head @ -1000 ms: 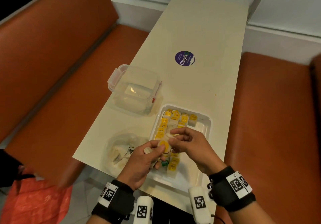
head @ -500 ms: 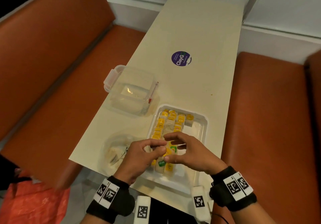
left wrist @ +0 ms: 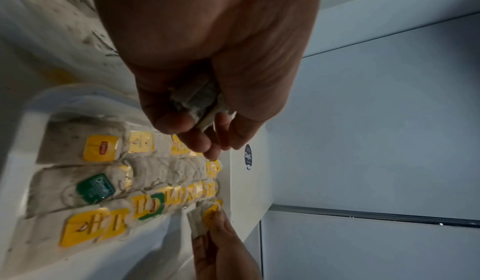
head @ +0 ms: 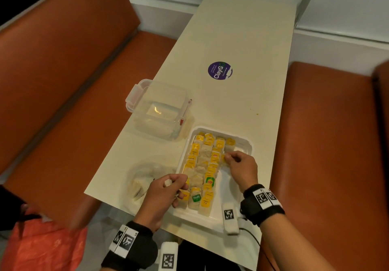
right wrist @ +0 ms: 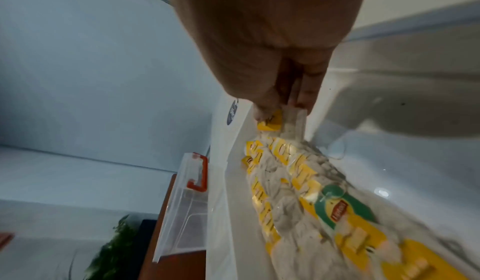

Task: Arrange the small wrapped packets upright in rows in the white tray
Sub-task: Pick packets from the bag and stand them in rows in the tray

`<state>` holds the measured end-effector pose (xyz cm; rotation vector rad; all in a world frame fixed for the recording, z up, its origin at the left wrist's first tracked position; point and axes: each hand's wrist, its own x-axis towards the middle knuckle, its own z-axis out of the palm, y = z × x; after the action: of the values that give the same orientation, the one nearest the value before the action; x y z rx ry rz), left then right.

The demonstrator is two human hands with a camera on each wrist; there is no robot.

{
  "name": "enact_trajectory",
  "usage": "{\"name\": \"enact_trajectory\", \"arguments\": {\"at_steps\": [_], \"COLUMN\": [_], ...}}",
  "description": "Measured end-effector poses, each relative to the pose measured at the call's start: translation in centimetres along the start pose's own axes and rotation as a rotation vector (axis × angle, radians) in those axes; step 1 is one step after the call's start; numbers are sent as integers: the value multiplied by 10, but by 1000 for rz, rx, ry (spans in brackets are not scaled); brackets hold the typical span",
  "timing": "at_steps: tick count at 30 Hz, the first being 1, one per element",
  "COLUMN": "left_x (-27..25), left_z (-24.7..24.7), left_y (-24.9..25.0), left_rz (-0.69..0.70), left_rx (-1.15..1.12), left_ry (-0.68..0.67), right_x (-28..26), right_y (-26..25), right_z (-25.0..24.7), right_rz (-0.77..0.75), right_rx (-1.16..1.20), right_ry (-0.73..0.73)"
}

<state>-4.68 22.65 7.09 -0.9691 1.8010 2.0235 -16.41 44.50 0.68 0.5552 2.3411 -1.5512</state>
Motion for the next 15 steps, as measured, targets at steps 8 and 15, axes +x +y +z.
{"name": "enact_trajectory", "arguments": {"at_steps": [8, 15], "left_x": [-4, -1], "left_z": [-11, -21], "left_y": [-9, -8], "left_rz": [-47, -54], "left_rx": [-3, -19], "left_ry": [-10, 4], "right_x": [35, 39], "right_y": [-7, -6], "right_z": [21, 29], "right_rz": [-9, -15], "right_rx": [-158, -190], "right_ry": [179, 229]}}
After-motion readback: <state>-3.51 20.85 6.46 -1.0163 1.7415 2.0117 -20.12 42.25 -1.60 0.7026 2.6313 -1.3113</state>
